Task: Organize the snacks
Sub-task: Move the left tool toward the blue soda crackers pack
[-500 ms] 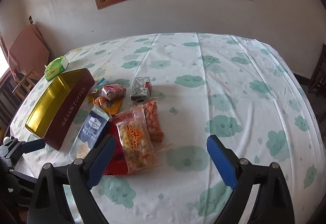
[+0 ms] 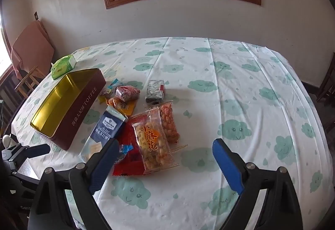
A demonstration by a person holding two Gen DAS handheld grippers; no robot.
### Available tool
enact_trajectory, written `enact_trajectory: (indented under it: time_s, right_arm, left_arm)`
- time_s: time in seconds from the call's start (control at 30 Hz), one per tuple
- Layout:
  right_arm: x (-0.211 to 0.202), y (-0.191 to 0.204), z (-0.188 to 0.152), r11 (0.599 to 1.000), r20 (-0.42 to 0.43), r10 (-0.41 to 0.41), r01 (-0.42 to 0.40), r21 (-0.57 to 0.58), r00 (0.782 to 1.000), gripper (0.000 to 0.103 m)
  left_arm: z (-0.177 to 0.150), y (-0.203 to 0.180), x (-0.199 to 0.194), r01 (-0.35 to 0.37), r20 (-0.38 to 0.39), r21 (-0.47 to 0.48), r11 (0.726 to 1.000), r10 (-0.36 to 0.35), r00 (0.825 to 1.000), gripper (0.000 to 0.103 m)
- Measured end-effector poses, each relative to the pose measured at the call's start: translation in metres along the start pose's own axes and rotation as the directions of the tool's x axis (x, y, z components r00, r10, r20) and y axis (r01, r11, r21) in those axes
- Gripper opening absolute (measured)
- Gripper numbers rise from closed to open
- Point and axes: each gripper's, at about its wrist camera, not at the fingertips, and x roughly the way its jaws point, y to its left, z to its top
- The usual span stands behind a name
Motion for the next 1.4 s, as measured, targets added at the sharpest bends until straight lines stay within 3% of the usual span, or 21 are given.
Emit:
enact_trajectory:
  time_s: [0.6, 1.0, 1.4]
  right_arm:
    - [0.004, 0.013, -0.003, 0.998, -0.004, -0.017, 0.017, -0.065, 1.0, 0.093]
    - [0.017, 0.006, -0.007, 1.0, -0.042, 0.006, -0.007, -0.03, 0.999, 0.093]
    - [0.019, 0.011, -0.007, 0.999, -0.049, 0.016, -0.017, -0.035, 0.999, 0.093]
  left_arm:
    - [-0.002, -0.009, 0.002, -0.045, 0.0, 0.025, 0.999, 0.045, 0.999, 0.102]
    - [0.006, 0.009, 0.014, -0.097, -0.012, -0.034, 0.995, 0.096, 0.995, 0.101]
    - [0.012, 0.012, 0.018, -0.11, 0.0, 0.017, 0.994, 0.11, 0.994, 0.097]
